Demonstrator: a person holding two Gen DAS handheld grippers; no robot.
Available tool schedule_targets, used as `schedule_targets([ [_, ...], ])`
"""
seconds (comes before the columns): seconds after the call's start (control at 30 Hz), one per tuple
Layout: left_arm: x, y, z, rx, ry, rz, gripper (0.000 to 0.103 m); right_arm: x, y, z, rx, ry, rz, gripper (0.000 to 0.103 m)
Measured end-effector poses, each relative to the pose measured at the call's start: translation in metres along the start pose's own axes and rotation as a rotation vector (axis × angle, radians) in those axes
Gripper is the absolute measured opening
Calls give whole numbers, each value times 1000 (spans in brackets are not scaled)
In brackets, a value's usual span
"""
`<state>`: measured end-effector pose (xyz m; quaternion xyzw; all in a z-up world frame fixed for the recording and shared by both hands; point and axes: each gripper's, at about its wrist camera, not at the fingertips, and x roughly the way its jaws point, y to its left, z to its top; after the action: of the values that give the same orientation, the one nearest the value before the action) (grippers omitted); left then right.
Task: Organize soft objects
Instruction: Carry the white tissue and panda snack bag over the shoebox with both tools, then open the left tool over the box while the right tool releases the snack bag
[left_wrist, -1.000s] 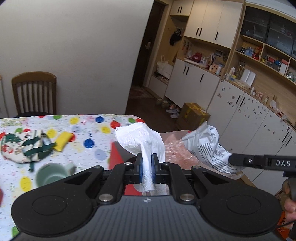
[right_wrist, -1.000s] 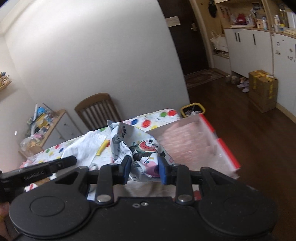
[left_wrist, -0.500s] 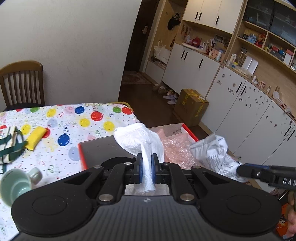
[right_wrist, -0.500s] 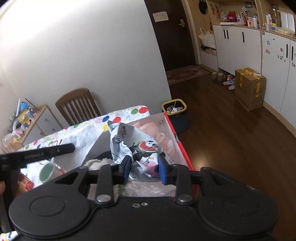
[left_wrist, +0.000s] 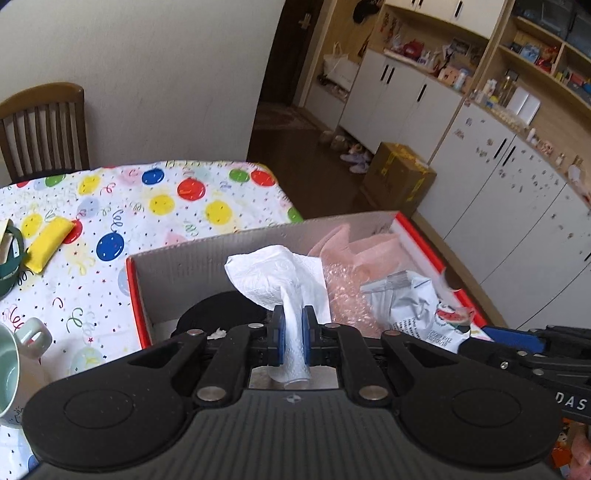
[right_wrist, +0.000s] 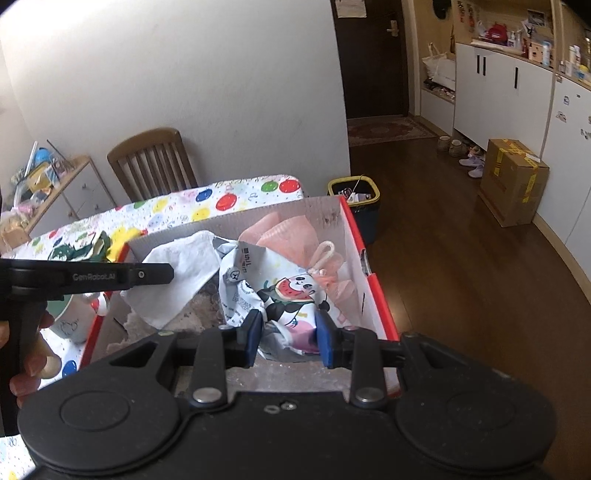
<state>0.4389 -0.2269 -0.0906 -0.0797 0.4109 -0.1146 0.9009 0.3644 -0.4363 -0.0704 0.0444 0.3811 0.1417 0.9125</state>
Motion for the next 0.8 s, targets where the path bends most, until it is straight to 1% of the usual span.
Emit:
schedule_targets([
  [0.1, 8, 2, -1, 3, 20, 24, 9, 6, 3, 0, -27, 13, -5, 31],
  [0.4, 24, 6, -6, -2, 83, 61, 9, 12, 0, 1, -33, 31, -1, 32],
  [0.53, 22, 4, -6, 7, 79, 72, 9, 9, 1, 0, -37, 27, -3, 32],
  [0.63, 20, 6, -6, -7, 82, 66, 9, 7, 1, 0, -42, 27, 2, 33],
  [0.73, 17, 5, -5, -8, 82, 61, 10, 4, 0, 0, -41, 27, 8, 35],
  [0.8, 14, 4, -5, -2, 77, 56, 10, 2, -2, 0, -33, 28, 20, 39],
])
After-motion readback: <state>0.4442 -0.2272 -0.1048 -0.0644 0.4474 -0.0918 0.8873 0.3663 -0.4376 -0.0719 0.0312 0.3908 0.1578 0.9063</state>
